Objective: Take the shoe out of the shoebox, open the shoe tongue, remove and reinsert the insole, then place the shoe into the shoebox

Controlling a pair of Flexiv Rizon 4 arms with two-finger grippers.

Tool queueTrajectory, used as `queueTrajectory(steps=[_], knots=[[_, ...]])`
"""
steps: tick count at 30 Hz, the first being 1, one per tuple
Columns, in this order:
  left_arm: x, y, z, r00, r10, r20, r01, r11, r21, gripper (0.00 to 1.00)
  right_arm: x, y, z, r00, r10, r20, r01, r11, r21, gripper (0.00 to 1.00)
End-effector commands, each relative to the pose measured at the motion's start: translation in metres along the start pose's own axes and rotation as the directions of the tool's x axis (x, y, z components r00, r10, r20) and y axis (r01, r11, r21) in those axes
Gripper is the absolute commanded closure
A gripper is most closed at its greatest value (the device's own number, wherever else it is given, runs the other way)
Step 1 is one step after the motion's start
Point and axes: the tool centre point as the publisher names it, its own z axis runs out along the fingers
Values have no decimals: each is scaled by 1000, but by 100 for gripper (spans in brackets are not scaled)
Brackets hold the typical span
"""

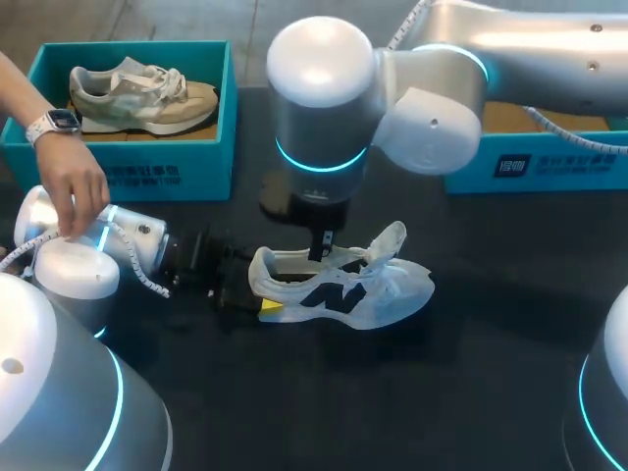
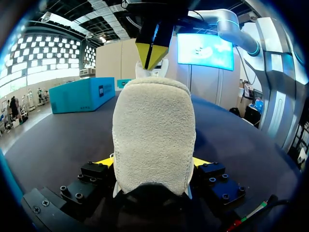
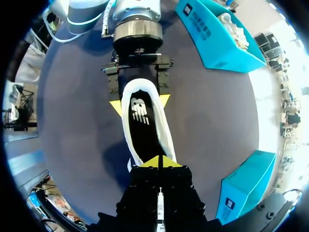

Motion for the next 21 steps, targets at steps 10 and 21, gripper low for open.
queueTrajectory(steps=[10, 21], knots=[[1, 4, -1, 1000, 0, 1, 0, 1000, -3, 100, 1, 14, 37, 995, -81, -56, 80, 997, -12, 100], [1, 4, -1, 1000, 0, 1, 0, 1000, -3, 100, 0, 8, 58, 987, -102, -124, 103, 995, 6, 100]])
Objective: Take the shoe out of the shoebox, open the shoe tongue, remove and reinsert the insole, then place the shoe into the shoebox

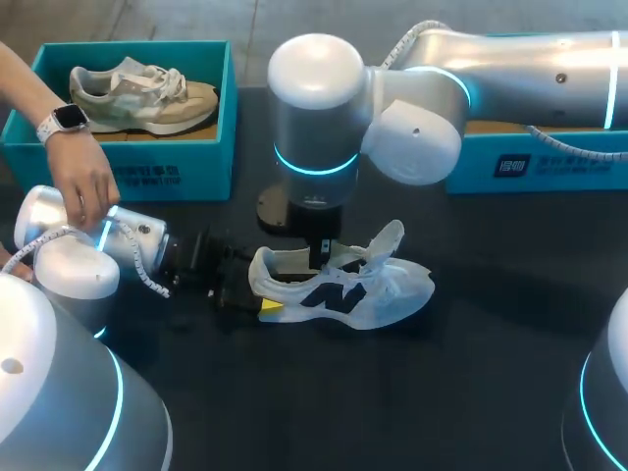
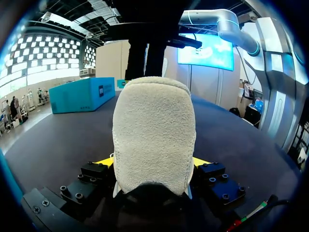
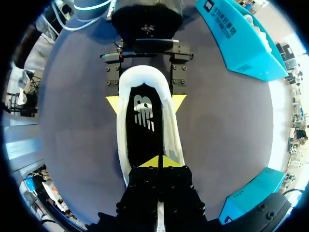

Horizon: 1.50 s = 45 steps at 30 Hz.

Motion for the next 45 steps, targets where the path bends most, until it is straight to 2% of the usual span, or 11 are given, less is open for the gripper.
queueTrajectory(steps=[1, 9, 16, 22, 29, 30, 39, 45], knots=[[1, 4, -1, 1000, 0, 2, 0, 1000, -3, 100, -1, -1, 8, 1000, 3, -21, -3, 1000, 8, 100], [1, 4, -1, 1000, 0, 2, 0, 1000, -3, 100, 9, -8, 7, 998, 4, -59, -2, 999, 33, 100], [1, 4, -1, 1000, 0, 2, 0, 1000, -3, 100, 22, -7, 7, 995, 4, -102, -1, 1000, 30, 100], [1, 4, -1, 1000, 0, 2, 0, 1000, -3, 100, 25, -3, 26, 988, 7, -155, -6, 1000, 7, 100], [1, 4, -1, 1000, 0, 2, 0, 1000, -3, 100, 24, 2, 37, 986, 19, -164, -20, 1000, -3, 100], [1, 4, -1, 1000, 0, 2, 0, 1000, -3, 100, 24, 2, 39, 987, 24, -161, -25, 1000, -3, 93], [1, 4, -1, 1000, 0, 2, 0, 1000, -3, 100, 19, 2, 38, 992, 43, -116, -43, 999, 7, 68], [1, 4, -1, 1000, 0, 2, 0, 1000, -3, 100, 17, 3, 34, 997, 38, -73, -37, 999, 19, 61]])
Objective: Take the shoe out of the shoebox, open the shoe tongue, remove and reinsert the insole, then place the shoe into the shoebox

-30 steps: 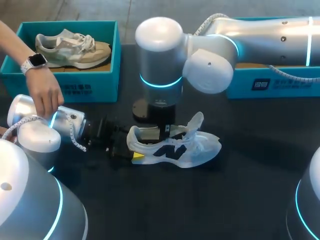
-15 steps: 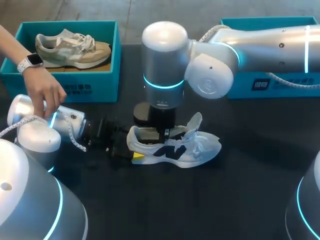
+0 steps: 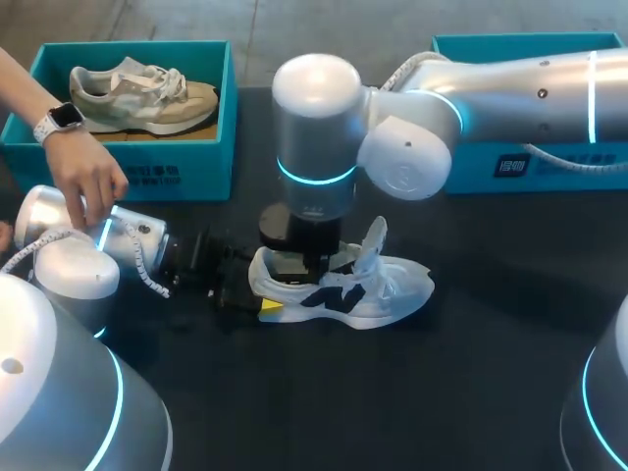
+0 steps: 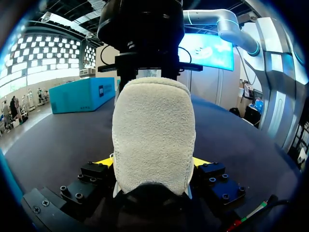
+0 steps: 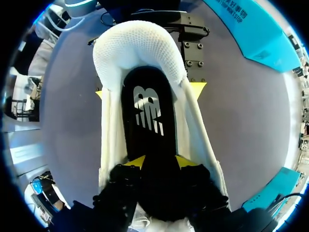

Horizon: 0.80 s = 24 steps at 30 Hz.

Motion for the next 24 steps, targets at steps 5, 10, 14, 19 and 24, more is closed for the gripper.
queueTrajectory(steps=[5, 10, 14, 19, 24], knots=[[1, 4, -1, 1000, 1, 1, -1, 1000, -3, 100, 0, 2, 8, 1000, 5, 17, -5, 1000, 5, 60], [1, 4, -1, 1000, 1, 1, -1, 1000, -3, 100, -3, 1, 29, 1000, 16, -10, -15, 1000, 13, 60], [1, 4, -1, 1000, 1, 1, -1, 1000, -3, 100, -3, 0, 44, 999, 21, -48, -20, 999, 27, 62], [1, 4, -1, 1000, 1, 1, -1, 1000, -3, 100, 1, -3, 57, 995, 24, -95, -21, 999, 30, 64], [1, 4, -1, 1000, 1, 1, -1, 1000, -3, 100, 6, -6, 66, 990, 35, -135, -29, 999, 42, 88]])
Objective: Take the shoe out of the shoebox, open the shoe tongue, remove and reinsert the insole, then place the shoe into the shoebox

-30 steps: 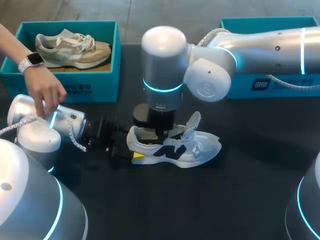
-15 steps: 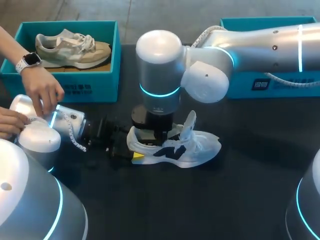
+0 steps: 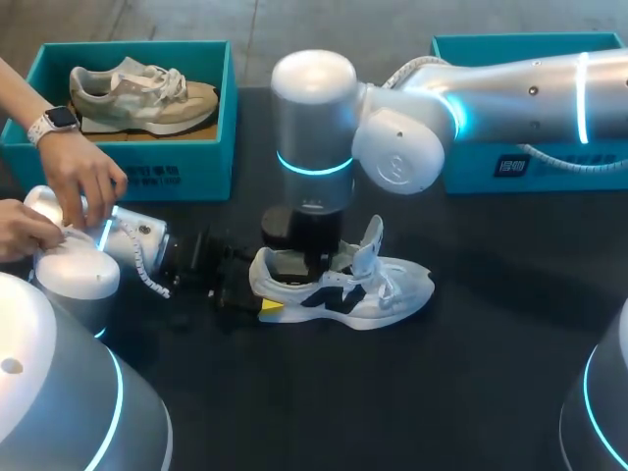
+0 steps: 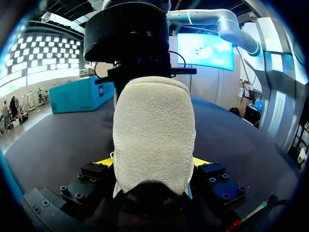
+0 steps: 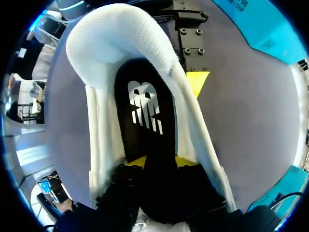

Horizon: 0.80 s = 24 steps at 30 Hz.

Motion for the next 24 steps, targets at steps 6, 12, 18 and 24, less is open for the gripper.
queueTrajectory(steps=[6, 12, 18, 24], knots=[[1, 3, -2, 1000, 1, 2, -1, 1000, -3, 100, 5, -3, 58, 999, 16, -45, -16, 1000, 5, 100], [1, 3, -2, 1000, 1, 2, -1, 1000, -3, 100, 10, -8, 54, 998, 30, -52, -29, 999, 13, 100], [1, 3, -2, 1000, 1, 2, -1, 1000, -3, 100, 16, -19, 27, 999, 39, -19, -39, 999, 7, 100], [1, 3, -2, 1000, 1, 2, -1, 1000, -3, 100, 19, -29, 3, 998, 54, 28, -54, 999, -7, 100]])
